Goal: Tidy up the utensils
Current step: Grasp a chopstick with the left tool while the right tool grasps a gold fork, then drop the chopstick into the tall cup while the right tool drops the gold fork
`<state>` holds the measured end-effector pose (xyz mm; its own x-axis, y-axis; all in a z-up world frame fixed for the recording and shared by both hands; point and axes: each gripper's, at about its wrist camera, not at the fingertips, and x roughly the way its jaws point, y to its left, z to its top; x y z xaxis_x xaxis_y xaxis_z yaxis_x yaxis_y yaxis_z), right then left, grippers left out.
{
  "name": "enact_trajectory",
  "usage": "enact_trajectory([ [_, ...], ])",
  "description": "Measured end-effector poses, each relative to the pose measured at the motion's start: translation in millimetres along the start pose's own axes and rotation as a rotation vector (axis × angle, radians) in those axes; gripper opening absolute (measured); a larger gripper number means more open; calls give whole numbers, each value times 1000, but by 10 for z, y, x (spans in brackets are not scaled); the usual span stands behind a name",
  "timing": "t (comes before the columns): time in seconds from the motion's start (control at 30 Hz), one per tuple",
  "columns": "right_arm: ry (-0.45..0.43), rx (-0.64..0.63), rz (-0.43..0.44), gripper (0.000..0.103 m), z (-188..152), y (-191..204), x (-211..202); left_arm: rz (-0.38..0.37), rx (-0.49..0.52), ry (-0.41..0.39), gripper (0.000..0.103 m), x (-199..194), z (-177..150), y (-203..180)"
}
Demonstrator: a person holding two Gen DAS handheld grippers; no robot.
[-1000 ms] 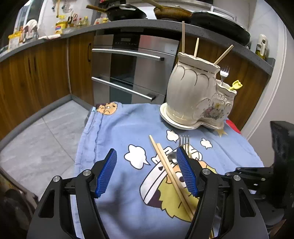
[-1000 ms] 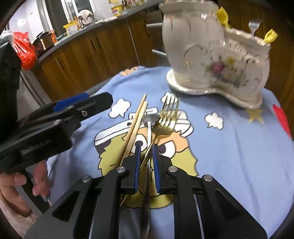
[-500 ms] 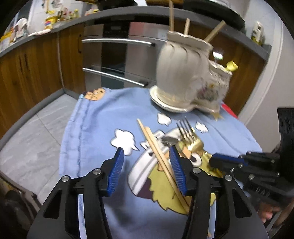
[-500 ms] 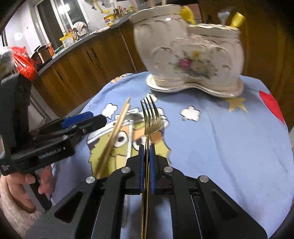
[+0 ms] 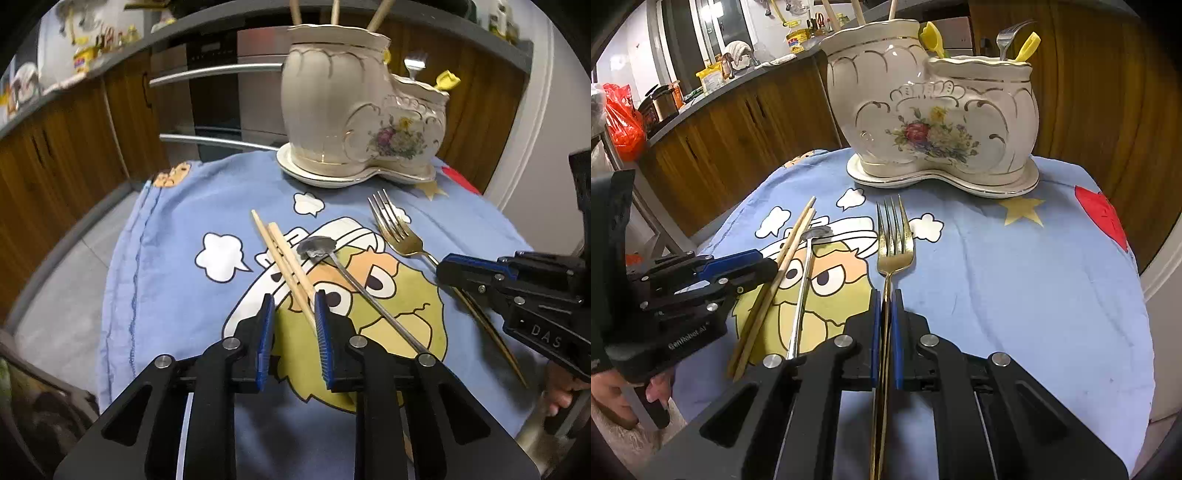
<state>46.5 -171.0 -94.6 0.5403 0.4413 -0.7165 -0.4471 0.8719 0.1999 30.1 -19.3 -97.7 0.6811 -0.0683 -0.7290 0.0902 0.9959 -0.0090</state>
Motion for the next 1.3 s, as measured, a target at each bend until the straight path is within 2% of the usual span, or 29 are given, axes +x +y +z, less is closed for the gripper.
enact_trajectory([
  [0.13, 5, 12, -7, 6, -5, -26, 21, 4, -3, 13, 23, 53, 45, 67],
  [0.27, 19, 12, -12, 7, -8, -19, 51, 39, 35, 17, 21, 107, 96, 20],
  [0.33, 16, -8, -25, 7, -17, 9, 65, 24, 57, 17, 11, 99, 91, 24],
  [0.57, 26, -20, -15, 7, -29, -9, 23, -81, 137, 40, 8, -38, -8, 80],
  [0.7, 51, -79, -36, 7, -37, 1, -9, -85, 218, 38, 7, -152, -60, -10],
  [0.8, 80, -109, -32, 9, -34, 8, -5, -44, 244, 52, 7, -132, -72, -63],
  [1.03, 59, -130, -47, 7, -32, 29, 12, -11, 239, 51, 8, -63, -76, -88],
  [1.17, 41, -111, -6, 6, -10, 29, -37, -15, 224, 40, 6, -62, -71, -69],
  [1.3, -25, -108, -2, 6, 31, 43, -217, -6, 180, -27, 5, -228, 1, 5],
])
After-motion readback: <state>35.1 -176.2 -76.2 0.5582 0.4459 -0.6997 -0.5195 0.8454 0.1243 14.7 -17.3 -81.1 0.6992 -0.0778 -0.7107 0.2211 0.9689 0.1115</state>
